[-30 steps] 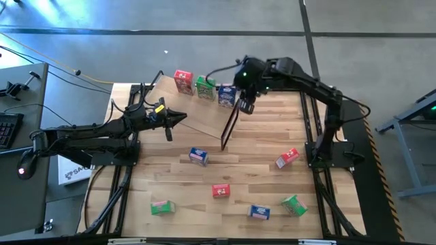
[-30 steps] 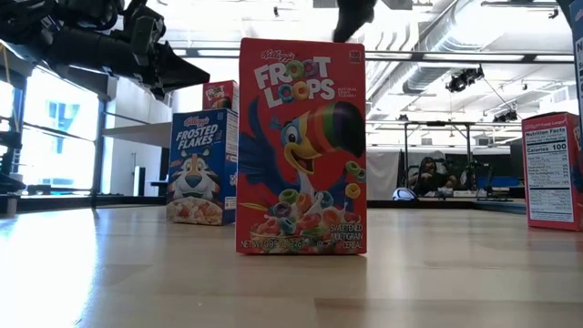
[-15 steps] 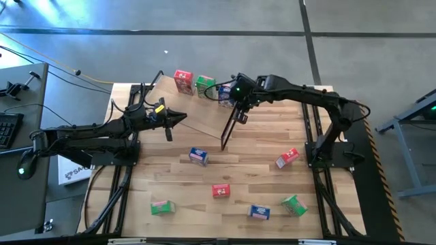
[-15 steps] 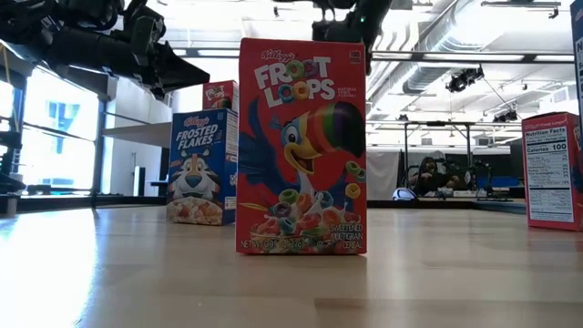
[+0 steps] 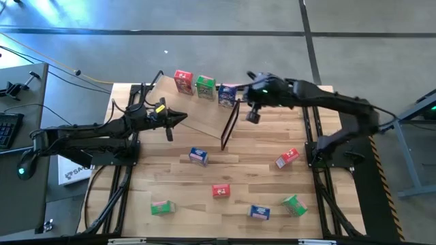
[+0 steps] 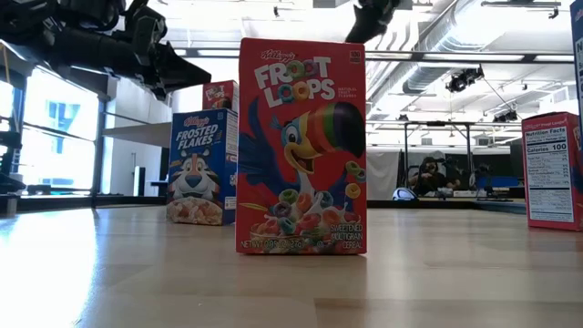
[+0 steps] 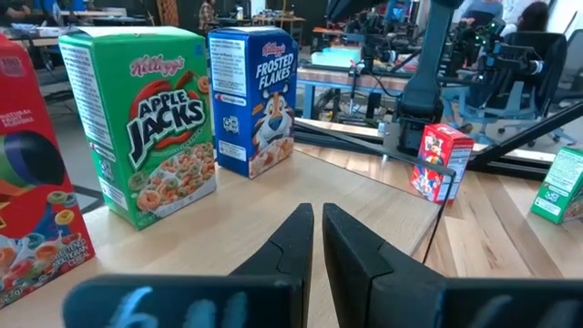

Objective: Stack cereal on shelf
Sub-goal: Put the top blue cereal box on the shelf aligned with the other blue cereal box

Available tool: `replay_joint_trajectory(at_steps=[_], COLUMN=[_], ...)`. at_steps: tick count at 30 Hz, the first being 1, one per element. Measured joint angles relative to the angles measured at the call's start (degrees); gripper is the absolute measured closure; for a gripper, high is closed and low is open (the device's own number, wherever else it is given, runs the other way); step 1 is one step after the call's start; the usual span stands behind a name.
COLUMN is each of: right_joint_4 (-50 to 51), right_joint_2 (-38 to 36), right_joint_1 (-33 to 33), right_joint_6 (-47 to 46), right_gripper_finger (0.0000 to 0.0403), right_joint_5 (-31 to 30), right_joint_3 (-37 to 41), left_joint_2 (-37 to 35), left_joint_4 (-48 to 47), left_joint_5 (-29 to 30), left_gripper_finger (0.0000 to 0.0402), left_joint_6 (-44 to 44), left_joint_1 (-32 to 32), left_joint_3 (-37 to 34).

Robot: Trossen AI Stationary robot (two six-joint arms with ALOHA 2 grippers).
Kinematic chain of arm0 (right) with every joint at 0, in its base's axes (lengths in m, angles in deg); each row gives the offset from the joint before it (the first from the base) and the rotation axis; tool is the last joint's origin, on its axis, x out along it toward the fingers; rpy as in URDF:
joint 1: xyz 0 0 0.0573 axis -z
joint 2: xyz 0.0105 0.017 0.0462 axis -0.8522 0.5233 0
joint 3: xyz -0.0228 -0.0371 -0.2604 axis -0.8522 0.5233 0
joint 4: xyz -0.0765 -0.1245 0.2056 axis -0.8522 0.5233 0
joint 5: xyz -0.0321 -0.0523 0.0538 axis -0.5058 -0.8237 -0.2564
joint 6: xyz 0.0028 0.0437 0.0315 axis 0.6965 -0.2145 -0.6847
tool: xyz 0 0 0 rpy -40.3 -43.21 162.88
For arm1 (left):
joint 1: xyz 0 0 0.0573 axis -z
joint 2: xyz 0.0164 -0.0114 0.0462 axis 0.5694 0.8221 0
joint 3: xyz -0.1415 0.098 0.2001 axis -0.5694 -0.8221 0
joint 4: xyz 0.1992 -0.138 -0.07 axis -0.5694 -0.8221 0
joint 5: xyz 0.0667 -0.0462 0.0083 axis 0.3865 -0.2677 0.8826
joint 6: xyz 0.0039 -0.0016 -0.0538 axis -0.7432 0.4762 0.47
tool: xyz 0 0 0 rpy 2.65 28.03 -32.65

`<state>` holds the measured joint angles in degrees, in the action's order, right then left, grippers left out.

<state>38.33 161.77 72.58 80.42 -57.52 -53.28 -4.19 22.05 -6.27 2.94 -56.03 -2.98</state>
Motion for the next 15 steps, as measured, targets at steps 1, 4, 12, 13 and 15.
replay_joint_trajectory(at_steps=[1, 4, 12, 13, 15], right_joint_4=[-4.9, -19.8, -53.8, -56.8, -61.1], right_joint_2=[-3.0, -11.1, -25.7, -26.8, -28.4], right_joint_1=[0.0, -0.3, -2.9, -3.2, -3.6], right_joint_6=[0.3, 0.3, -1.1, -1.1, -1.3], right_gripper_finger=[0.0403, 0.0403, 0.0403, 0.0403, 0.0403], right_joint_5=[0.9, 2.6, 5.3, 5.5, 5.7], right_joint_3=[5.2, 20.4, 48.6, 51.1, 55.0], left_joint_2=[0.2, 0.7, 2.4, 2.7, 3.4], left_joint_4=[0.0, 0.0, -5.7, -7.2, -9.2], left_joint_5=[-0.5, -1.8, -4.3, -4.3, -4.2], left_gripper_finger=[0.0383, 0.0383, 0.0383, 0.0383, 0.0383], left_joint_6=[0.0, 0.2, 0.1, -0.3, -0.4], left_joint_1=[0.0, 0.0, 2.0, 2.7, 4.2], left_joint_3=[0.0, 0.0, 4.1, 4.8, 6.3])
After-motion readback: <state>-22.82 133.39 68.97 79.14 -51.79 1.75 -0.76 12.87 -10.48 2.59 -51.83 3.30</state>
